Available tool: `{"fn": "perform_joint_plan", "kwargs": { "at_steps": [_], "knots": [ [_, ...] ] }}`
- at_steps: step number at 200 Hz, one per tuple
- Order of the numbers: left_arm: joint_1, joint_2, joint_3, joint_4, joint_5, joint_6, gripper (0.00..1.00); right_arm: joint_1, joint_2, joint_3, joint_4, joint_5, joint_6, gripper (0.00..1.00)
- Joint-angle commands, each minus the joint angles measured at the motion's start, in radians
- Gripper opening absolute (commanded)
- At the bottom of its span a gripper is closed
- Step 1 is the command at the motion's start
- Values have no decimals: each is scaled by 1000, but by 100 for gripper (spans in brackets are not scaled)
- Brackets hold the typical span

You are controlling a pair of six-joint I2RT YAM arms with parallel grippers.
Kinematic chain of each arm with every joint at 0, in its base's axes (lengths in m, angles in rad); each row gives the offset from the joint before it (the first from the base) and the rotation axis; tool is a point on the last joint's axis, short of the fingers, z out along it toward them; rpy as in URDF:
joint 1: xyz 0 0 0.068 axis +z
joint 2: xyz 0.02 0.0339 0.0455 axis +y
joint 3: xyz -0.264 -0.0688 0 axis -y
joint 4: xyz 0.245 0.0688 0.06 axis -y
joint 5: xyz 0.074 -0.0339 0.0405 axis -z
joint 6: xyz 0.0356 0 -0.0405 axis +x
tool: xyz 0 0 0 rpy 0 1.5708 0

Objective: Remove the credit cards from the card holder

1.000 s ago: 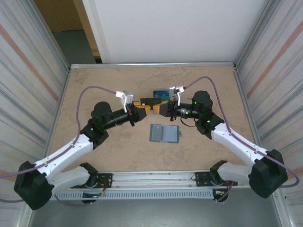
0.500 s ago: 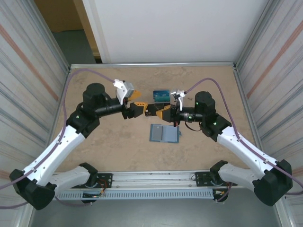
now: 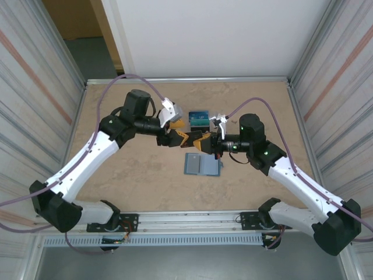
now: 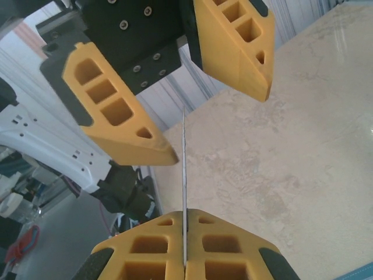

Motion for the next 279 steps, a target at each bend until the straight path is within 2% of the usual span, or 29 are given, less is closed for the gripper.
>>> {"fn": "perform_joint_plan", "kwargs": {
  "at_steps": [1, 23, 30, 40, 51, 59, 82, 105, 120, 129, 171, 200, 279],
  "knots": [
    [-8, 27, 45, -68, 73, 71, 42, 8, -17, 39, -19, -15, -29, 0],
    [-10, 60, 65, -94, 95, 103, 10, 6, -22, 38, -30, 22, -32, 0],
    [-10, 68, 70, -96, 93, 111, 0, 5, -26, 38, -40, 48, -31, 5],
    [-9, 79, 72, -89, 81, 134, 0, 0, -31, 38, -59, 107, -27, 18],
    [-9, 93, 73, -73, 40, 162, 0, -3, -31, 41, -98, 188, -25, 46],
    [-7, 106, 74, -50, -3, 181, 0, -5, -56, 44, -135, 253, -23, 58],
    [13, 176, 95, 5, -67, 286, 0, -11, -78, 43, -234, 430, -13, 72],
    [30, 264, 105, 97, -104, 405, 0, -22, -105, 26, -291, 556, 28, 85],
    [42, 333, 119, 168, -93, 453, 0, -32, -128, 8, -307, 622, 59, 92],
    [48, 380, 143, 189, -82, 475, 0, -38, -144, 1, -320, 669, 81, 100],
    [53, 606, 306, 169, -75, 551, 0, -83, -215, -38, -343, 771, 167, 99],
    [56, 715, 404, 96, -83, 583, 0, -94, -261, -42, -381, 848, 207, 99],
    [63, 769, 428, 23, -87, 574, 0, -107, -301, -72, -407, 896, 239, 99]
  ]
}}
